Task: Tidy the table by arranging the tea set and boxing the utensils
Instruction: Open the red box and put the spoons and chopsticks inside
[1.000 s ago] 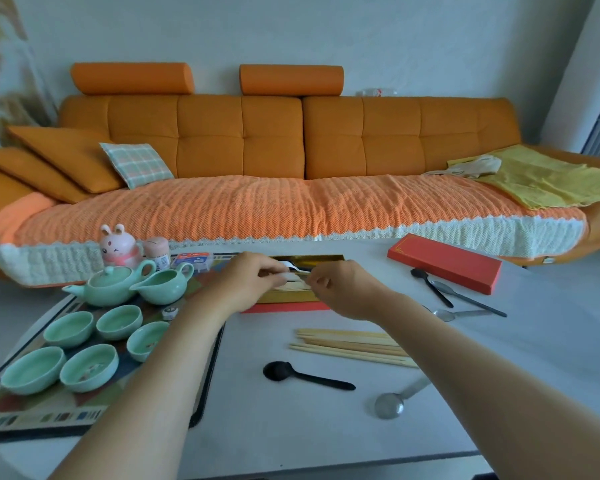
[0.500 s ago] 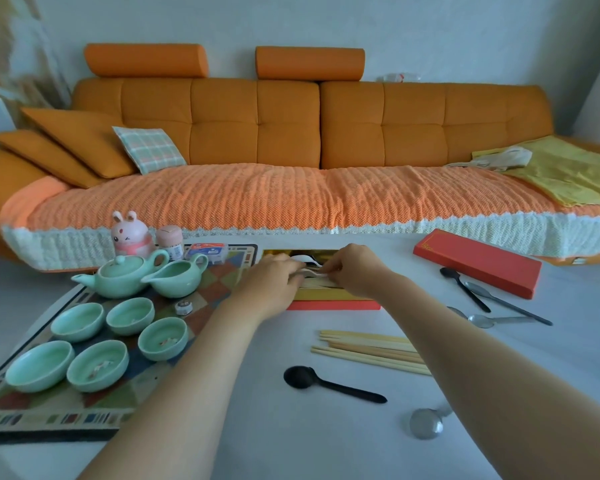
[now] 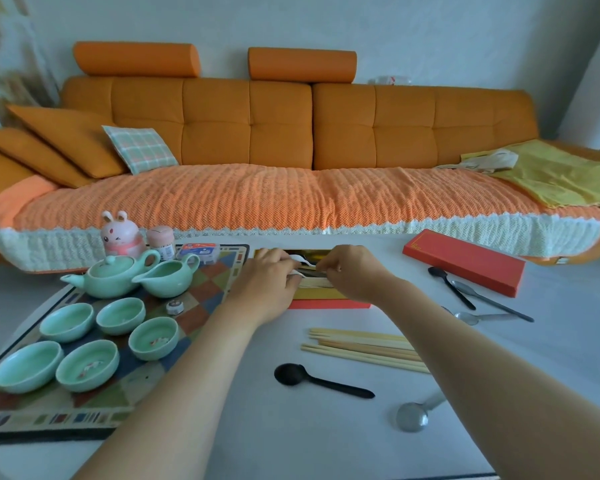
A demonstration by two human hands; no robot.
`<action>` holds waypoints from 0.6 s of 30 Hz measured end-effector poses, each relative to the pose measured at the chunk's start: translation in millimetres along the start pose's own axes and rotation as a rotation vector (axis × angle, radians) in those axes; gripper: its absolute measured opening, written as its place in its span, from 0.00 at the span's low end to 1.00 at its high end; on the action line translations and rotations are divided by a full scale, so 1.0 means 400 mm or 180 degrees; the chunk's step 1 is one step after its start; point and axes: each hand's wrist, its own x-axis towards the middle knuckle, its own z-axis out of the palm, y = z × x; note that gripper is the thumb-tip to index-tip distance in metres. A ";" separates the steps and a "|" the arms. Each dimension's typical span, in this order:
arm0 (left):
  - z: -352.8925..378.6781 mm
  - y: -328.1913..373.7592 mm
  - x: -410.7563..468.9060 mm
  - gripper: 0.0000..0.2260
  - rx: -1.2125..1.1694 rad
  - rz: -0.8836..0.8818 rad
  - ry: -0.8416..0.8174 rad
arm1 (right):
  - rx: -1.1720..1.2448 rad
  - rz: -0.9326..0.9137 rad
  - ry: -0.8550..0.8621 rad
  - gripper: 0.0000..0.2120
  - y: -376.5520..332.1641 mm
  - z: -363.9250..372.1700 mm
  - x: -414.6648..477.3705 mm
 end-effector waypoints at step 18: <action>-0.102 0.072 -0.150 0.15 -0.0775 -0.0384 -0.2005 | -0.0166 -0.0461 -0.1677 0.10 -0.085 -0.045 -0.211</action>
